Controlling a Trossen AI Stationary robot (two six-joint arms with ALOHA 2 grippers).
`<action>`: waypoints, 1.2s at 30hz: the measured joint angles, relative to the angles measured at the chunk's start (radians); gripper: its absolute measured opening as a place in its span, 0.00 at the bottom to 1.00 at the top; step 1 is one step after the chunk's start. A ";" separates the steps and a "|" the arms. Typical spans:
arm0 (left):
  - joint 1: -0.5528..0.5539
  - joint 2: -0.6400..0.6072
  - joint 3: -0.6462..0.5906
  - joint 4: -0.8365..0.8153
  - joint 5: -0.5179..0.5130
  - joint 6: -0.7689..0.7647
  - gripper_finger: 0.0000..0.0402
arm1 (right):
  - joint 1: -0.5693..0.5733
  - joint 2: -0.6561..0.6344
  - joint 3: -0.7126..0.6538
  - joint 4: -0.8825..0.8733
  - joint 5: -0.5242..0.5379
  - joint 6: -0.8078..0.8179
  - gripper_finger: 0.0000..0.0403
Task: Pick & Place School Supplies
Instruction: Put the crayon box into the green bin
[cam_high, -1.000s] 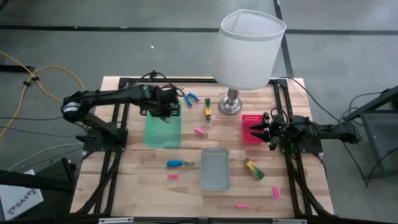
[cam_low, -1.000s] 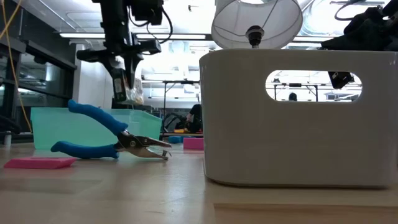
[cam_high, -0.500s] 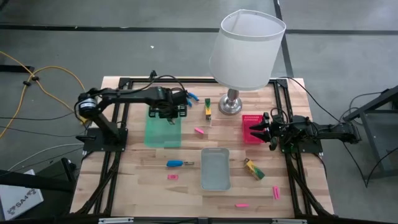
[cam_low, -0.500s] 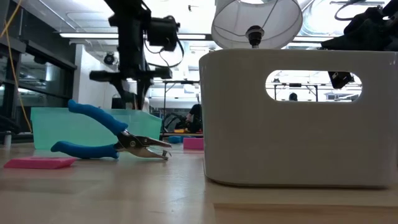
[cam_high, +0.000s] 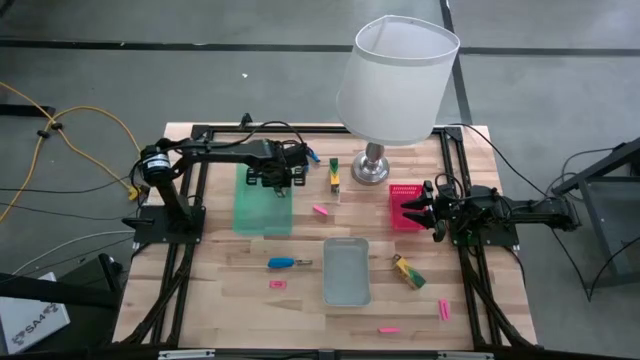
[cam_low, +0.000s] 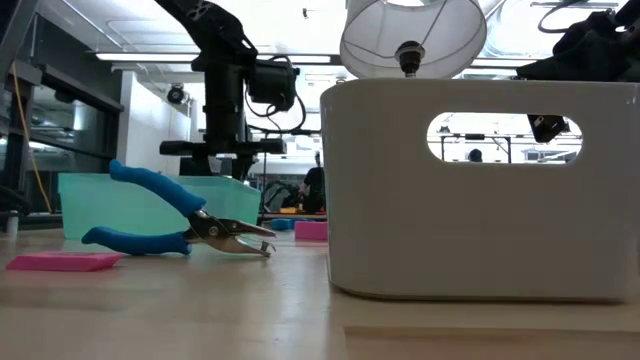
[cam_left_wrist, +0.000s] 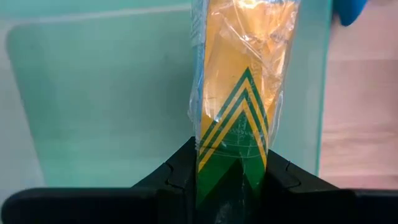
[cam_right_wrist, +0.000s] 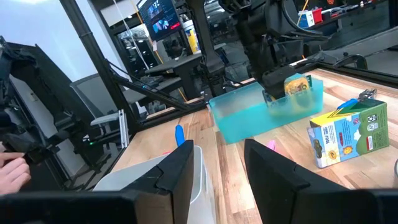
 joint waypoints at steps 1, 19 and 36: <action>0.003 0.000 0.000 0.004 0.000 0.007 0.24 | 0.000 0.000 0.000 0.000 0.000 0.000 0.33; 0.003 0.000 0.000 0.001 0.002 0.034 0.38 | 0.000 0.000 0.000 0.000 0.000 0.000 0.33; -0.006 -0.067 0.000 -0.016 -0.002 0.039 0.38 | 0.000 0.000 0.000 0.000 0.000 0.000 0.33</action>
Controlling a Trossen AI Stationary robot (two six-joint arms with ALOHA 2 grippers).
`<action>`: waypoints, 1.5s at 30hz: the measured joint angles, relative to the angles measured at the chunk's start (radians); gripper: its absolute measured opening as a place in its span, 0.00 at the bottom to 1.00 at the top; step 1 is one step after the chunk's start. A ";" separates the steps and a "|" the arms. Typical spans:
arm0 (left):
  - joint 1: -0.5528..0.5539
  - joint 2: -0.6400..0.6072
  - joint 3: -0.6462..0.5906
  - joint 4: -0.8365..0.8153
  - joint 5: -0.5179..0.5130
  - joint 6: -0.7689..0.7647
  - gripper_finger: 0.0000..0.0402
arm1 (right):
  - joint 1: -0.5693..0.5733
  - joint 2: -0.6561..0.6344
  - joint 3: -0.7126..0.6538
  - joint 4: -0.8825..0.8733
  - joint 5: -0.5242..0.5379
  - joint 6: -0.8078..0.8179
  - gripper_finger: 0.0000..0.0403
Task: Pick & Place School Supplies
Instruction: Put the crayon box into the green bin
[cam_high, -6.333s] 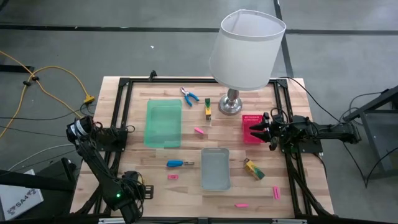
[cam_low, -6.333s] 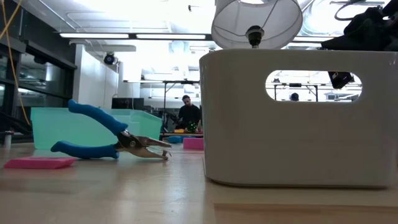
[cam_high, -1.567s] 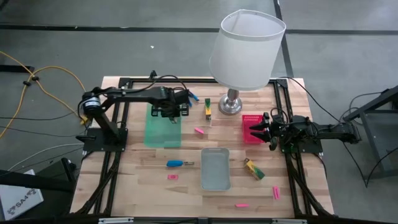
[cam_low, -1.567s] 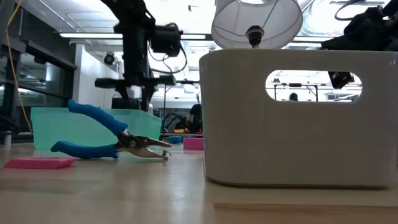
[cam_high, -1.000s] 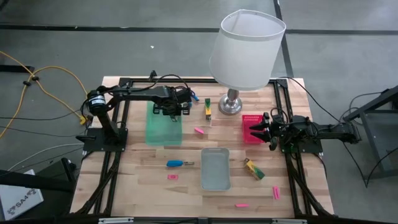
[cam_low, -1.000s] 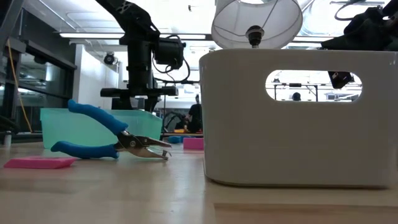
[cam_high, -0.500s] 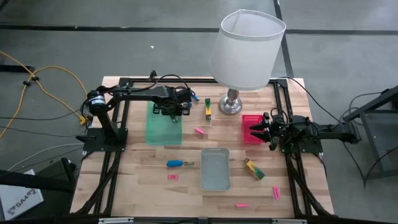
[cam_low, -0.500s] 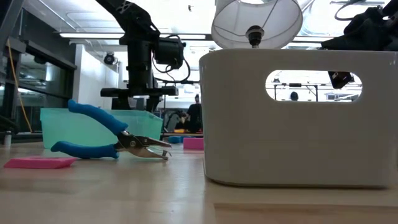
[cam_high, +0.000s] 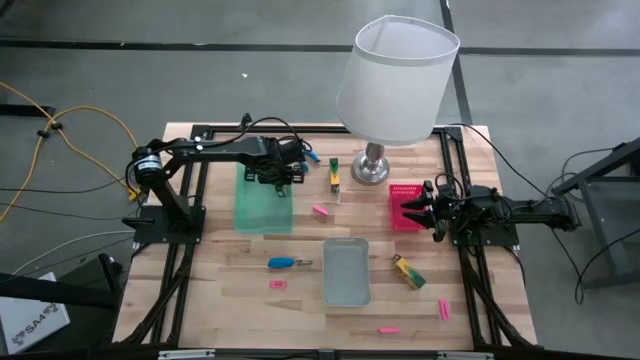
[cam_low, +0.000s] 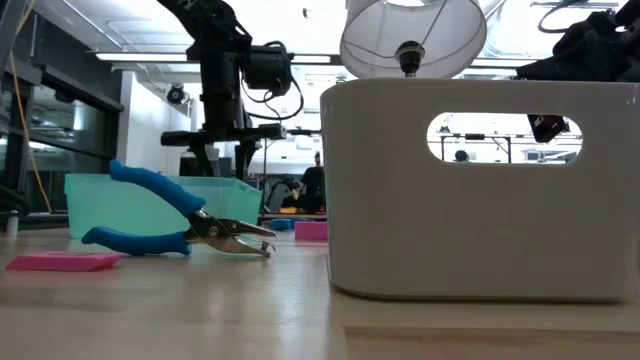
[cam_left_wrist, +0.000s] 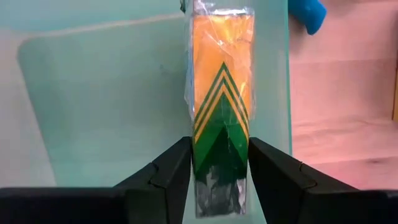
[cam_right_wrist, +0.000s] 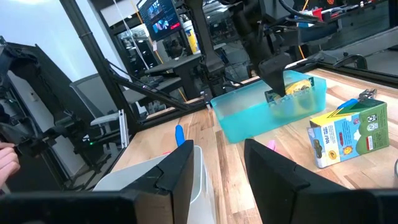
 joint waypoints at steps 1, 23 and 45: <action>0.000 -0.006 0.000 -0.006 -0.002 0.000 0.38 | 0.000 0.000 0.000 0.000 0.000 0.000 0.33; -0.014 -0.059 0.000 -0.060 -0.026 -0.016 0.38 | 0.000 0.000 0.000 0.000 0.000 0.000 0.33; -0.160 -0.129 0.000 0.263 -0.045 0.206 0.38 | 0.000 0.000 0.000 0.000 0.000 0.000 0.33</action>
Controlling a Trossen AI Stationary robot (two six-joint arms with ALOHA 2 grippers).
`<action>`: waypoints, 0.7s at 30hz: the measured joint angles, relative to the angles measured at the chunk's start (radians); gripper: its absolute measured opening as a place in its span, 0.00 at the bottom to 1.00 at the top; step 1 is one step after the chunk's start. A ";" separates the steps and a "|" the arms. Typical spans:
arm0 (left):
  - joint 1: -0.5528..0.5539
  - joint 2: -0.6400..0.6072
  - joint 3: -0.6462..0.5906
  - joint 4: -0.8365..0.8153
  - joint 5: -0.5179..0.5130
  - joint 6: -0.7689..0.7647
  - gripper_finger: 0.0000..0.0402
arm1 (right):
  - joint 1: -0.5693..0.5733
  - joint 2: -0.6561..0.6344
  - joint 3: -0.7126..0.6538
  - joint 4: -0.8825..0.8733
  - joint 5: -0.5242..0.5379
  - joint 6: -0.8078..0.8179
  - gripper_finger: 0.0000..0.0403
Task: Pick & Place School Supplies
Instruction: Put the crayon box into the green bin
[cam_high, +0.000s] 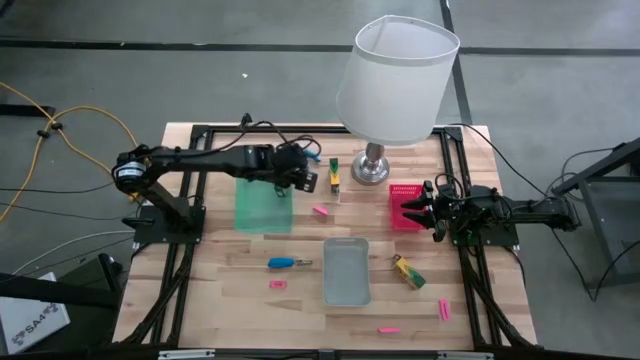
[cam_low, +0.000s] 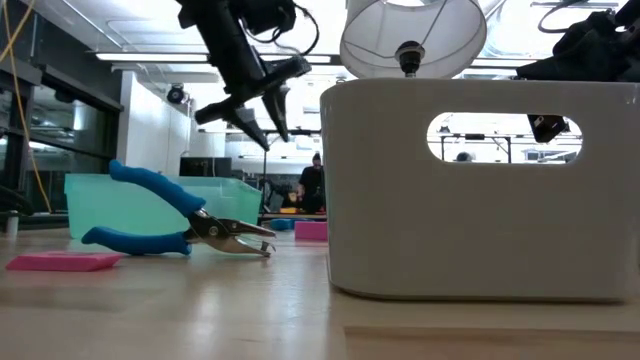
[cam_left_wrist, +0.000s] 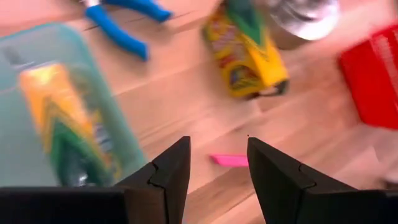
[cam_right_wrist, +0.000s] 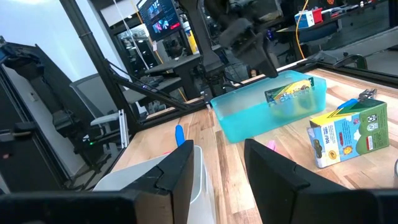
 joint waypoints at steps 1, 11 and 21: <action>-0.011 0.000 0.000 0.010 0.000 0.024 0.38 | 0.000 0.000 0.000 0.000 0.000 0.000 0.33; -0.066 0.000 0.000 0.055 0.000 0.269 0.38 | 0.000 0.000 0.000 0.000 0.000 0.000 0.33; -0.066 0.001 0.000 0.063 0.000 0.343 0.38 | 0.000 0.000 0.000 0.000 0.000 0.000 0.33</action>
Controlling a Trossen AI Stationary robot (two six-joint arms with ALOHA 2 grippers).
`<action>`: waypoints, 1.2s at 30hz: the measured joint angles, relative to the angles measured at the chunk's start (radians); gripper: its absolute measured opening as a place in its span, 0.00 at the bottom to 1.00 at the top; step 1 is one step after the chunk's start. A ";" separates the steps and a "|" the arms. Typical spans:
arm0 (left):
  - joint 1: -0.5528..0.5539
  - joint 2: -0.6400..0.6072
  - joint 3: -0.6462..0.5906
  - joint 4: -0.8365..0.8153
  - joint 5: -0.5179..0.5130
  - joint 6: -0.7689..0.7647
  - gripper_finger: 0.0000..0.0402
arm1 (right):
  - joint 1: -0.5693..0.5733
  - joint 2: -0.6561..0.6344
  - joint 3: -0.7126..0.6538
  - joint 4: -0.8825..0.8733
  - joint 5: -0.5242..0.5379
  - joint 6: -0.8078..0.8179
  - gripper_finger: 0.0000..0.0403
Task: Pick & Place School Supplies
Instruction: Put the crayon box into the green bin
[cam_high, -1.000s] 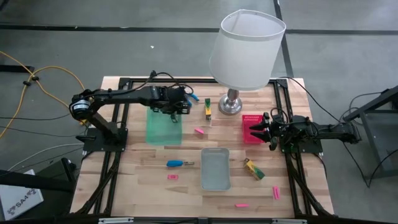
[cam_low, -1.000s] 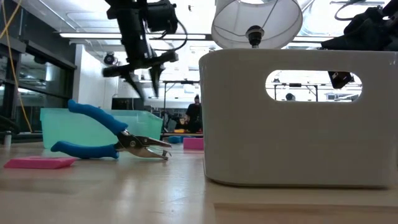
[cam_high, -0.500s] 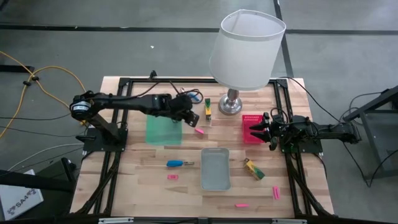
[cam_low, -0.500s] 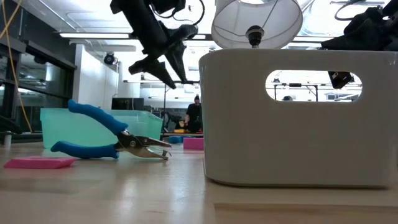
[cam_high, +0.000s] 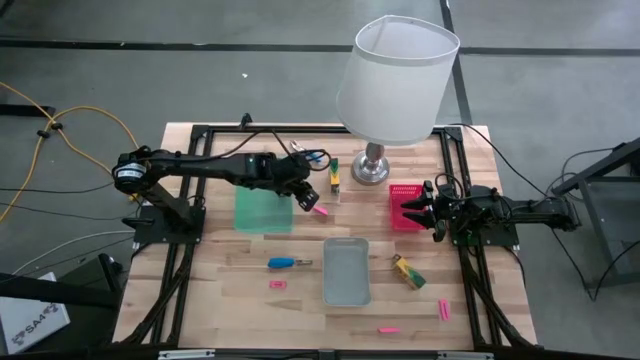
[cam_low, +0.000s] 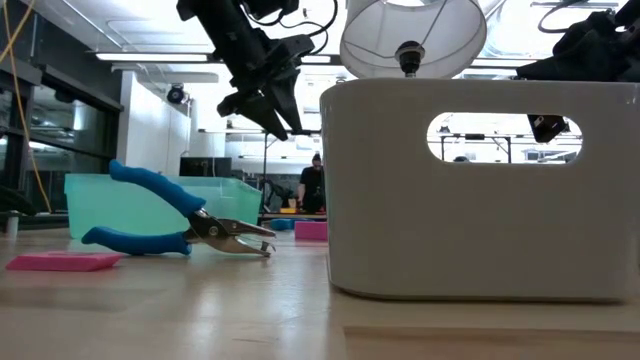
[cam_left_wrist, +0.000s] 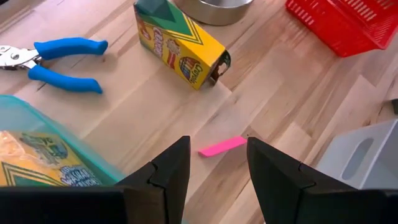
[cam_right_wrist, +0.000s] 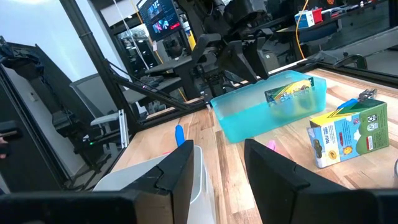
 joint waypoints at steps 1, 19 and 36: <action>0.000 0.000 0.000 0.000 0.000 -0.001 0.38 | 0.000 0.000 0.000 0.000 0.000 0.000 0.33; 0.056 0.122 0.000 0.166 0.130 0.002 0.38 | 0.000 0.000 0.000 0.000 0.001 0.000 0.33; 0.093 0.182 0.000 0.398 0.148 -0.293 0.38 | 0.000 0.000 0.000 0.000 0.003 0.000 0.33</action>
